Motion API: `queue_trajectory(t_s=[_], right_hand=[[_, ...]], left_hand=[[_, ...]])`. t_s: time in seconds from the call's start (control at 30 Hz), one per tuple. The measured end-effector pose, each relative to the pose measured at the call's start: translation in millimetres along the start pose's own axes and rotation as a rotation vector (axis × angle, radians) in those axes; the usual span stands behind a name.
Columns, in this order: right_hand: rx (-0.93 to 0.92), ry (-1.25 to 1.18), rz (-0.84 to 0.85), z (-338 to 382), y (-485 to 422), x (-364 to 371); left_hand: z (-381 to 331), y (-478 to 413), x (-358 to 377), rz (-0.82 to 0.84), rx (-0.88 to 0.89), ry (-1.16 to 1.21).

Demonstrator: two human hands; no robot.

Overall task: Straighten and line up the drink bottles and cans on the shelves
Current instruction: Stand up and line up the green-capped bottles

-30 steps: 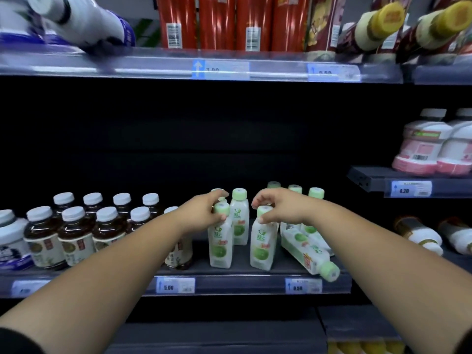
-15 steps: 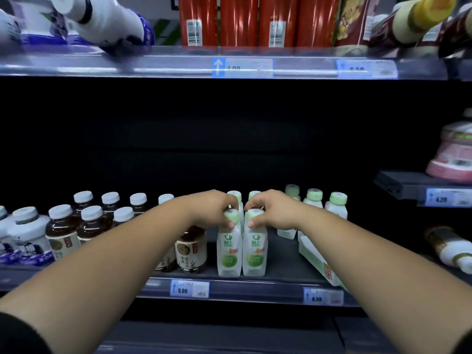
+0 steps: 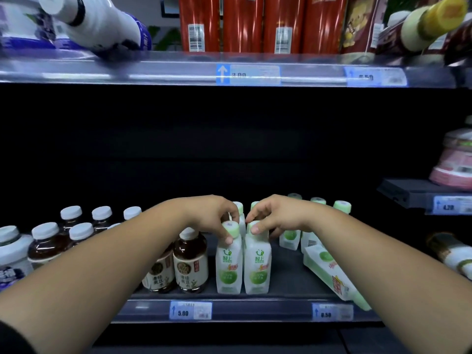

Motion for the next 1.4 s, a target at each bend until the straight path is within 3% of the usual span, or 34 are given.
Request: queue_trajectory(t_s=[0.07,0.17,0.23,0.4,0.63,0.8,0.9,1.17,1.4], right_hand=[[-0.045,0.008,-0.227,3.5,-0.5,-26.9],[-0.015,0.146,-0.456,-1.2,-2.7,-58.7],[0.037,0.167,-0.434,-12.5,-11.6,-61.2],[0.084,0.120,-0.325,-27.5,-24.2,-45.1],[0.080,0.107,-0.352,-31.8,-30.4,-38.8],[0.045,0.009,-0.142,-22.1,-30.7,-23.0],[0.035,-0.011,-0.098,-18.6,-27.9,-16.2],[0.045,0.069,-0.159,-11.5,-15.7,-23.8],[0.014,0.034,-0.422,-37.2,36.3,-73.4]], left_hand=[[1.9,-2.0,-8.8,-0.039,0.042,0.095],[12.7,-3.4,-37.5,-0.279,0.058,0.196],[20.2,-9.9,-46.1,-0.357,0.031,0.174],[28.8,-42.1,-25.2,-0.233,0.008,0.204],[32.5,-54.3,-13.9,-0.190,0.030,0.203],[33.7,-48.3,-11.5,-0.080,0.082,0.191],[34.3,-43.2,-8.4,-0.044,0.099,0.233],[25.8,-39.1,-18.0,-0.062,0.099,0.255],[-21.6,-58.8,-33.7,-0.148,0.178,0.220]])
Point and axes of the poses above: each hand's wrist, its own y-axis away from the middle knuckle, its own x-axis out of the palm, z = x × y, the point moved 10 cm from there along -y, towards the middle knuckle, and after that the axes turned 11 degrees about z, right-handed, at the moved point
